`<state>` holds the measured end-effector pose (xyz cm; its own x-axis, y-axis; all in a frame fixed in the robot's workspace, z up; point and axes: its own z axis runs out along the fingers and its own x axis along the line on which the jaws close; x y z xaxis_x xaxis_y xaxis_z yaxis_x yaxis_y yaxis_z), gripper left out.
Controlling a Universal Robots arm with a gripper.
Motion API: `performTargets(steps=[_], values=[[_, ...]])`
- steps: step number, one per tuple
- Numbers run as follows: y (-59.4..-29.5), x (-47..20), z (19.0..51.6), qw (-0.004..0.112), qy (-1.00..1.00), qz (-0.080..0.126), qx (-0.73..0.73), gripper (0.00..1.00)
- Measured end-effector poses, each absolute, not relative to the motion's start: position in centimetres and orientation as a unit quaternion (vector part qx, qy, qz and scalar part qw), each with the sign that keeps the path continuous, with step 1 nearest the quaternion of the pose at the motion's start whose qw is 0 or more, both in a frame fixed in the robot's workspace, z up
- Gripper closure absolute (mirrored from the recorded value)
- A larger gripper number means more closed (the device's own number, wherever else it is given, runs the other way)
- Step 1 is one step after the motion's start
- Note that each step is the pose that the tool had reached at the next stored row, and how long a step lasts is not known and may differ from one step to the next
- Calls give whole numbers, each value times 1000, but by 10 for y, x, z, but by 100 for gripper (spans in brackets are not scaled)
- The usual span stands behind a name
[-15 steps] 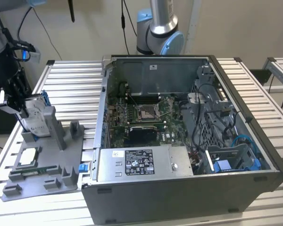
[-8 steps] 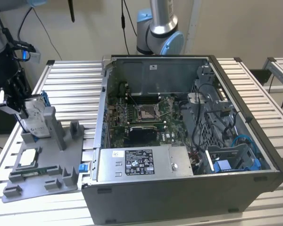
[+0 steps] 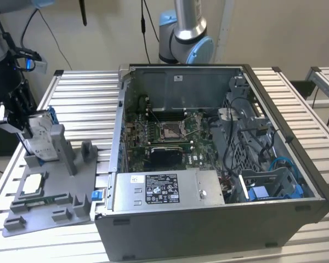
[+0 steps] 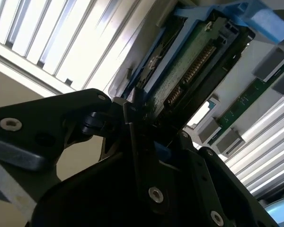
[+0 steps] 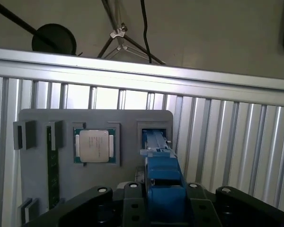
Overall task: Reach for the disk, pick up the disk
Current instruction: 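Pick up the disk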
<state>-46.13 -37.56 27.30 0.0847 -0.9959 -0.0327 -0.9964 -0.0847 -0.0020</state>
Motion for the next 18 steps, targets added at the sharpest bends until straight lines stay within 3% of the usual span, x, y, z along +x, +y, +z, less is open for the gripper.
performTargets(steps=[11, 18], values=[[-375, -461, 274, 6, 677, 6, -736, 100], [-375, -461, 297, 6, 679, 6, -734, 100]])
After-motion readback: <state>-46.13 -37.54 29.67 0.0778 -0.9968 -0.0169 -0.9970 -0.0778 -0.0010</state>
